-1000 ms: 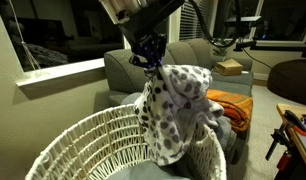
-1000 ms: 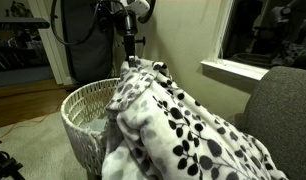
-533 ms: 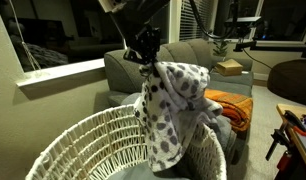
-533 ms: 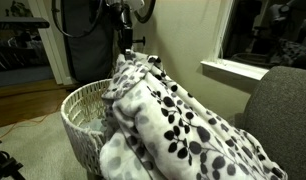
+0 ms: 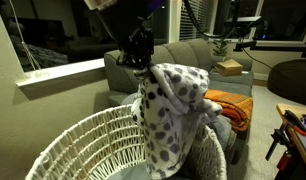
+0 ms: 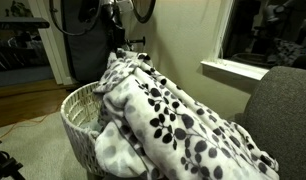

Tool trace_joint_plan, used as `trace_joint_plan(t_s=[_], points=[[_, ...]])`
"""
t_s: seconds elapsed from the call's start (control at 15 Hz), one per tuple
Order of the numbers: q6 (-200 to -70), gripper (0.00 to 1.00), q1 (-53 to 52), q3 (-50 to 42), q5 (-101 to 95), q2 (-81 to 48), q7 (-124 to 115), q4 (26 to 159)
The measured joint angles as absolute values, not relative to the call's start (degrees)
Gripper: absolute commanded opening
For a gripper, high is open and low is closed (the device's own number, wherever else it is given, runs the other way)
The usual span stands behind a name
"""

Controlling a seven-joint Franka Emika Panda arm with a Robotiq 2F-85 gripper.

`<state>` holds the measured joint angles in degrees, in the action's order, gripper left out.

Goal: Put the blanket on the sofa in the laundry basket

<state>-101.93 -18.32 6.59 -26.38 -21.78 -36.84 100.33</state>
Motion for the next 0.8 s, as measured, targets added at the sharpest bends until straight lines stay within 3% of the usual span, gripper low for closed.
trace_joint_plan(t_s=[0.8], points=[[-96.7,0.02,-23.9,7.3,-28.2,-27.3,-31.2,91.6]])
